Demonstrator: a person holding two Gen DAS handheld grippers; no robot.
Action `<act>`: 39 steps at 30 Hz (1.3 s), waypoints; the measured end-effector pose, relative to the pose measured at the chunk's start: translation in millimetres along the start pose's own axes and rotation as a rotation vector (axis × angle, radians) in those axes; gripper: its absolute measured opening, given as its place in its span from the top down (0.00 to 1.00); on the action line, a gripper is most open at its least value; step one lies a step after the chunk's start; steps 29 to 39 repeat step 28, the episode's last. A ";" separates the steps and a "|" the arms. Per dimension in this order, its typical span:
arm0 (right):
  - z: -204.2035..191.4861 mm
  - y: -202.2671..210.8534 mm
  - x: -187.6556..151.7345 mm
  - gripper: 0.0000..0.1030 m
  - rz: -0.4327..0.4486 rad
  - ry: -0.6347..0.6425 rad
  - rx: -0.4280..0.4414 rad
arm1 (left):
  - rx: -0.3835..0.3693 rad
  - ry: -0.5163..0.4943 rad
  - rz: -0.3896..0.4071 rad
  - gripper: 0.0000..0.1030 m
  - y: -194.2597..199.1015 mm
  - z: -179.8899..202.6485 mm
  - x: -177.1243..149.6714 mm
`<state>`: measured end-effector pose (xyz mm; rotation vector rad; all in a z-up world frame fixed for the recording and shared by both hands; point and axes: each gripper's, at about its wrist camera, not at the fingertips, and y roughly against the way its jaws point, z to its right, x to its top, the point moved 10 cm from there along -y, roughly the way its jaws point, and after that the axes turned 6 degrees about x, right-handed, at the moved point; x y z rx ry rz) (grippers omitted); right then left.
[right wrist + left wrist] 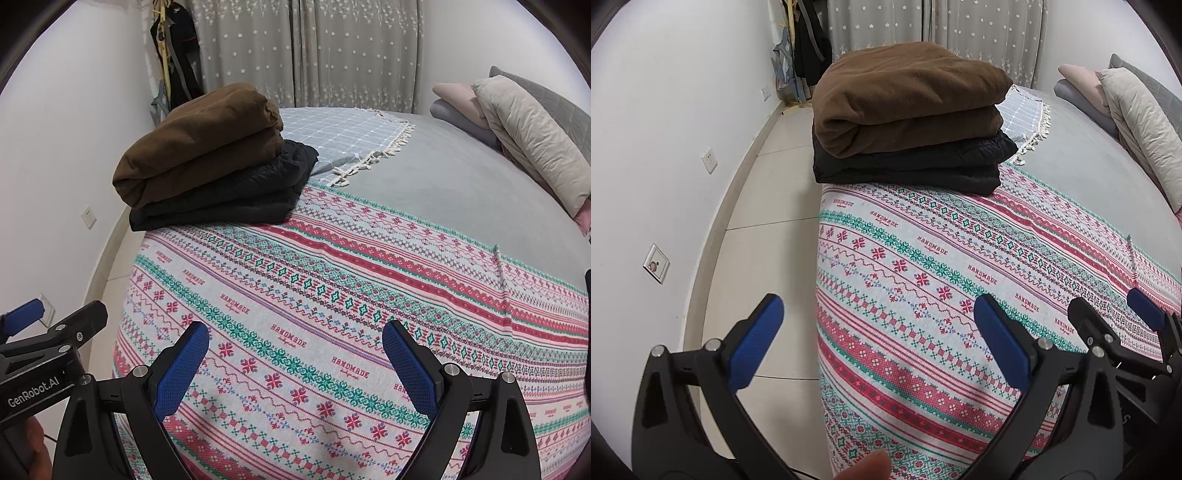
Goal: Fold large clothes
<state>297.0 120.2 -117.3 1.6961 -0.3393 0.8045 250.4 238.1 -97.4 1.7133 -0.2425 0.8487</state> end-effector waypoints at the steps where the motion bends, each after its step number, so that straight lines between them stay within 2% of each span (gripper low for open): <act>1: -0.2 0.0 -0.1 0.07 0.001 0.000 0.000 | 0.001 0.000 0.000 0.01 -0.2 -0.4 0.0; 39: -5.6 -0.3 -2.5 0.07 0.000 0.015 0.006 | 0.038 0.005 -0.008 0.01 -4.7 -5.7 -1.8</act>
